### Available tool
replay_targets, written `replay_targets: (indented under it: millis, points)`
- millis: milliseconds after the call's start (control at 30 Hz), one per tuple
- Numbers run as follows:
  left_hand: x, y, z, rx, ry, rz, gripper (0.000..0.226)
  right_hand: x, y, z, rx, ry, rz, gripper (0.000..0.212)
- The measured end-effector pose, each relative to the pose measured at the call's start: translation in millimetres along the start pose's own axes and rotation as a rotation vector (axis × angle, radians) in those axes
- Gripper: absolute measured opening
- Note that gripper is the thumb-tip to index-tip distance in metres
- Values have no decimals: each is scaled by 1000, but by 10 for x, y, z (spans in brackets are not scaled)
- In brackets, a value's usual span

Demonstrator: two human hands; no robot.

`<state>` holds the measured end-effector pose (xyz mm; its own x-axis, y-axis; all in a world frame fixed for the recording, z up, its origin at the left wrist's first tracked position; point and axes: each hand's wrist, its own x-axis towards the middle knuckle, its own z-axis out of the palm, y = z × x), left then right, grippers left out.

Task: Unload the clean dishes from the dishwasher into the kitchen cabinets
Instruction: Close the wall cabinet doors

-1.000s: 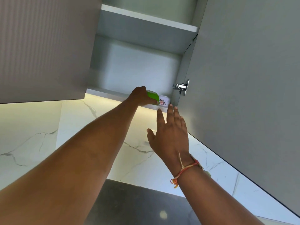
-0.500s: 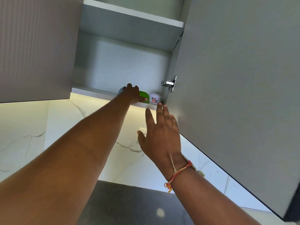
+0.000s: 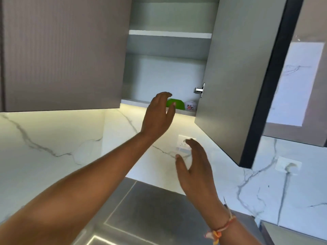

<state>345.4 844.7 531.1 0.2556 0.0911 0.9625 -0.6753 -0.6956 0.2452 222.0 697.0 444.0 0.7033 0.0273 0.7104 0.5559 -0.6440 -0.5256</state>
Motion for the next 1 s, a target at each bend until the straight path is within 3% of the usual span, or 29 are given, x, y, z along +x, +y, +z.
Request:
replay_targets:
  millis: [133, 233, 333, 433, 667, 867, 1000]
  points:
    - [-423, 904, -480, -77, 45, 101, 43, -447, 75, -248, 478, 251, 185, 46]
    - [-673, 1555, -696, -76, 59, 252, 52, -603, 74, -522, 550, 422, 23, 57]
    - [-755, 2103, -845, 40, -30, 424, 58, -518, 8, -855, 520, 279, -274, 67]
    - [-781, 2386, -862, 193, -144, 457, 61, -372, -157, -1068, 632, 23, -302, 55]
    - [-835, 2201, -928, 442, -190, 262, 52, -239, -174, -1040, 301, -75, -482, 53]
    - [-830, 1851, -1124, 434, -174, 160, 61, 23, -274, -633, 94, -66, -583, 62]
    - [-762, 1368, -1155, 588, -103, 93, 72, 343, -263, -204, -102, -67, -671, 70]
